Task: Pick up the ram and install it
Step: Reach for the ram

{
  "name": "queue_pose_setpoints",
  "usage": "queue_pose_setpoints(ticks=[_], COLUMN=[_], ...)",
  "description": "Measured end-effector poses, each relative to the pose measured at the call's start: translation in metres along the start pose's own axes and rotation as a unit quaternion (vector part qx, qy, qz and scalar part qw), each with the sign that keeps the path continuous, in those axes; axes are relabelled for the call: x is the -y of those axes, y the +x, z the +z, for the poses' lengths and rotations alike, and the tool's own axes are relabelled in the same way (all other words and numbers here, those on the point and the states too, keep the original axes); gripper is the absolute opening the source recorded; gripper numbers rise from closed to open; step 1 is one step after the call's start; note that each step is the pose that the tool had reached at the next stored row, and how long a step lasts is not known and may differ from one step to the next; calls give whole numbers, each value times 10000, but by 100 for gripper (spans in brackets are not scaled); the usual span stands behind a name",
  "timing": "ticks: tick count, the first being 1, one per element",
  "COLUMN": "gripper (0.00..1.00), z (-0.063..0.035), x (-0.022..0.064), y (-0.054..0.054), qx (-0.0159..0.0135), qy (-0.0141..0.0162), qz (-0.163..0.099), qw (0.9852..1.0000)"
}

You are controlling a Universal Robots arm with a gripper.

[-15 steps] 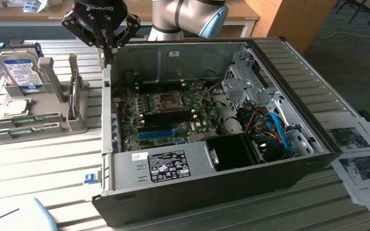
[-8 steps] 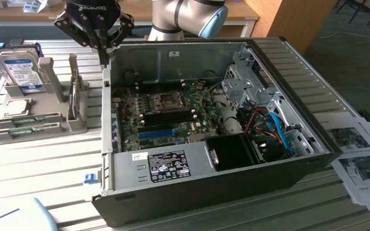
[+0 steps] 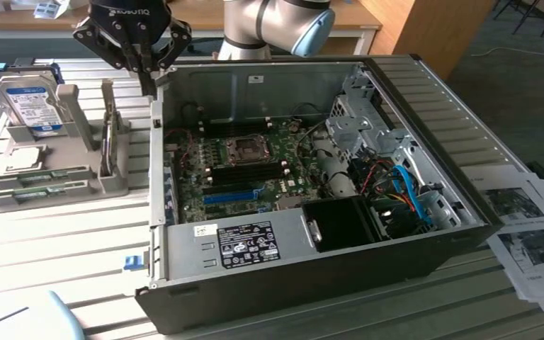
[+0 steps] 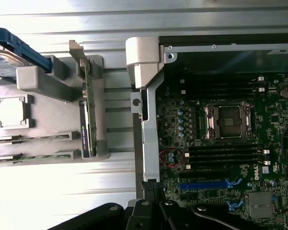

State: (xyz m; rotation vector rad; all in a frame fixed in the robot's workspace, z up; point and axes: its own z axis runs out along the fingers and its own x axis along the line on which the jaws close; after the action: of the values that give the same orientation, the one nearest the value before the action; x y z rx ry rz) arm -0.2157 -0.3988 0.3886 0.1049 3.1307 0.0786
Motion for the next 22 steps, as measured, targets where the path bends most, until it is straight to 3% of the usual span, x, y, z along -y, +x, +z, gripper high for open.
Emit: queue_pose_setpoints(ticks=[9,22], gripper=[9,9], z=[-1,-3], x=[3,17], y=[35,260], qx=[-1,0], qy=[1,1], qz=[0,0], qw=[10000,10000])
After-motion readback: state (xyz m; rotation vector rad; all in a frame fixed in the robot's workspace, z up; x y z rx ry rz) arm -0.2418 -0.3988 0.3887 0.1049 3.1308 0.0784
